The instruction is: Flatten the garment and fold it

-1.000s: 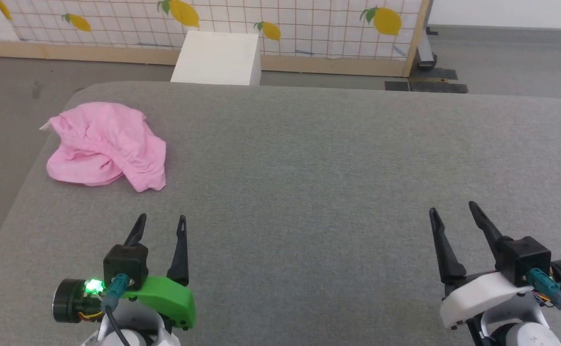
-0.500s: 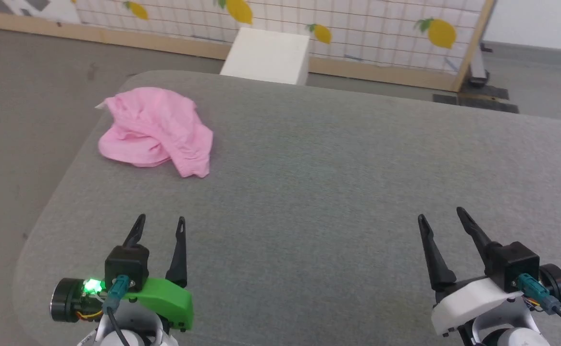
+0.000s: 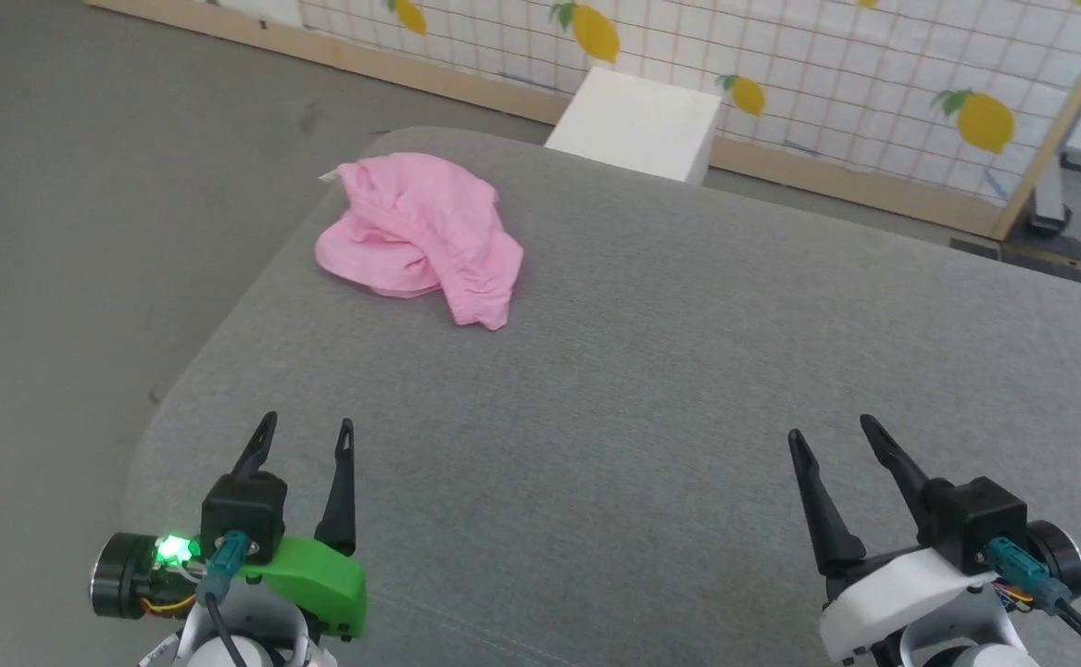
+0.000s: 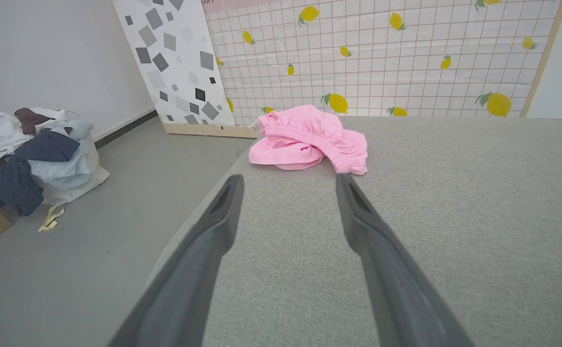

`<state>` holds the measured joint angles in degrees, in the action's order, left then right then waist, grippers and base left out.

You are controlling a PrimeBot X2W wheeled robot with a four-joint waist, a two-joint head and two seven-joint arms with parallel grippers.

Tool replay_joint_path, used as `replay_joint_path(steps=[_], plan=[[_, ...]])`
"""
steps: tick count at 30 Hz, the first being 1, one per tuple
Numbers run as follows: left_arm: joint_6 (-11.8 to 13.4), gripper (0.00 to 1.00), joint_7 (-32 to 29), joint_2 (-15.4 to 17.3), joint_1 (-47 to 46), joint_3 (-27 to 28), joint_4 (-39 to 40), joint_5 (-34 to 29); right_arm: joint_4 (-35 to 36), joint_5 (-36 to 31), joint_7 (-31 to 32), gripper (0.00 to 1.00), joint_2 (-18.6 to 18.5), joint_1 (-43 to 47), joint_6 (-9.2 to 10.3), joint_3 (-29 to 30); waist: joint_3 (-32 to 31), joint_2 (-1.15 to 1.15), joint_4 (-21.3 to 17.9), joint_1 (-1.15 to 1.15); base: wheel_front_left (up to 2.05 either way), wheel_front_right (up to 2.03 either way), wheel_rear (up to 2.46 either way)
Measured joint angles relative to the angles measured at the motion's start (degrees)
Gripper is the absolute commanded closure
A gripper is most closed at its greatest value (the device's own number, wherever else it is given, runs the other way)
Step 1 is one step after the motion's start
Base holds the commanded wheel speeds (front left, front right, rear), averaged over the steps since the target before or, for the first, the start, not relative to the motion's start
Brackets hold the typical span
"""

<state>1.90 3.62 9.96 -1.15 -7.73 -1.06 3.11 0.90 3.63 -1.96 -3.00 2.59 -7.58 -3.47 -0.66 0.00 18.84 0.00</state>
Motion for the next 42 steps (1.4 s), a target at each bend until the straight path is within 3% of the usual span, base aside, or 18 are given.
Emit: replay_joint_path(steps=[20, 38, 42], plan=[[0.8, 0.0, 0.3, 0.5, -0.5, -0.9, -0.3, 0.0, 0.7, 0.5, 0.0, 0.0, 0.0, 0.5, 0.0, -0.1, 0.3, 0.0, 5.8, 0.0, 0.0, 0.0, 0.0], [1.7, 0.0, 0.0, 0.9, -0.9, -1.3, 0.4, 1.9, 2.1, 0.3, 0.5, 0.0, 0.0, 0.8, 0.0, -0.5, 1.6, 0.0, 5.0, 0.0, 0.0, 0.0, 0.0], [0.0, 0.0, -1.2, 2.1, -4.1, -1.3, 1.6, 2.5, 4.0, -1.1, 1.5, 0.0, 0.0, 0.7, -0.01, -0.2, 3.2, 0.0, 4.2, 0.0, 0.0, 0.0, 0.0]])
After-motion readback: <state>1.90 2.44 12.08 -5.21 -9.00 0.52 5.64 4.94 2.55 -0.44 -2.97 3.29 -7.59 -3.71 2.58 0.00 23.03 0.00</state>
